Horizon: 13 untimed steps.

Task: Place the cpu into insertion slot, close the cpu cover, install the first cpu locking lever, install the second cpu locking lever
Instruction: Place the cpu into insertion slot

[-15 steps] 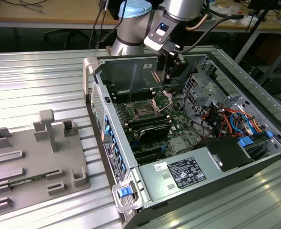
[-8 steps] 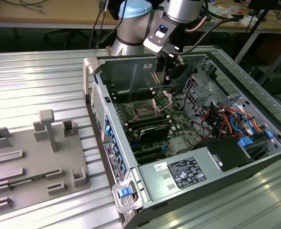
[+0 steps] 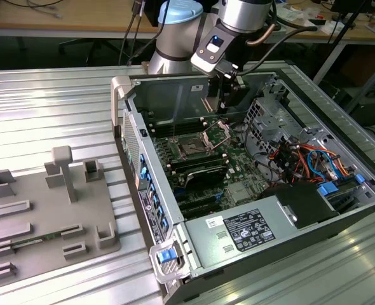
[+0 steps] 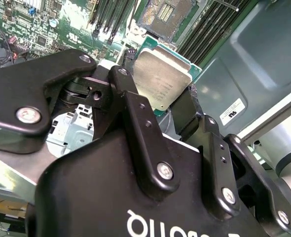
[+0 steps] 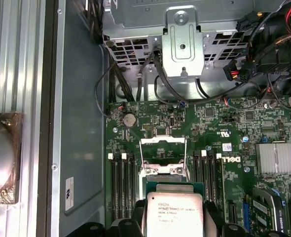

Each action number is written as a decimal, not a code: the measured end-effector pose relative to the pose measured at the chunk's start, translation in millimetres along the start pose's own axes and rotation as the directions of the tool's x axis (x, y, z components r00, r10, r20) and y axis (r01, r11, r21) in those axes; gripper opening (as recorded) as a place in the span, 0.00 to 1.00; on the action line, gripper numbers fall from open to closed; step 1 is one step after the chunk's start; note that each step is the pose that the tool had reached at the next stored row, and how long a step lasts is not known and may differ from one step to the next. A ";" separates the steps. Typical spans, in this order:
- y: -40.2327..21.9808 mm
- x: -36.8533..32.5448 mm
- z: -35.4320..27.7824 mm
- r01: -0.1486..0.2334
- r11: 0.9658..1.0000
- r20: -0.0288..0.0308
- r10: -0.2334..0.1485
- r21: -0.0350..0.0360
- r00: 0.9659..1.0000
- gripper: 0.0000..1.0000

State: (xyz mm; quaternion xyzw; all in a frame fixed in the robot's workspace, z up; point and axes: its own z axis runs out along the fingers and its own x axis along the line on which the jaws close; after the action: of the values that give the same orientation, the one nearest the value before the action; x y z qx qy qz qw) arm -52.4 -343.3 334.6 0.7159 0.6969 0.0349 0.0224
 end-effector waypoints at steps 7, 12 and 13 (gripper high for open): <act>-0.2 0.0 2.3 0.000 1.000 0.000 0.000 0.000 1.000 0.55; -0.4 -0.1 5.1 0.000 1.000 0.000 0.000 0.000 1.000 0.55; -0.5 -0.1 5.6 0.000 1.000 0.000 0.000 0.000 1.000 0.55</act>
State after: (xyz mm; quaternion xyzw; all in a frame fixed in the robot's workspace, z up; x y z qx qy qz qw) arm -52.4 -343.3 329.0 0.7159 0.6969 0.0350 0.0224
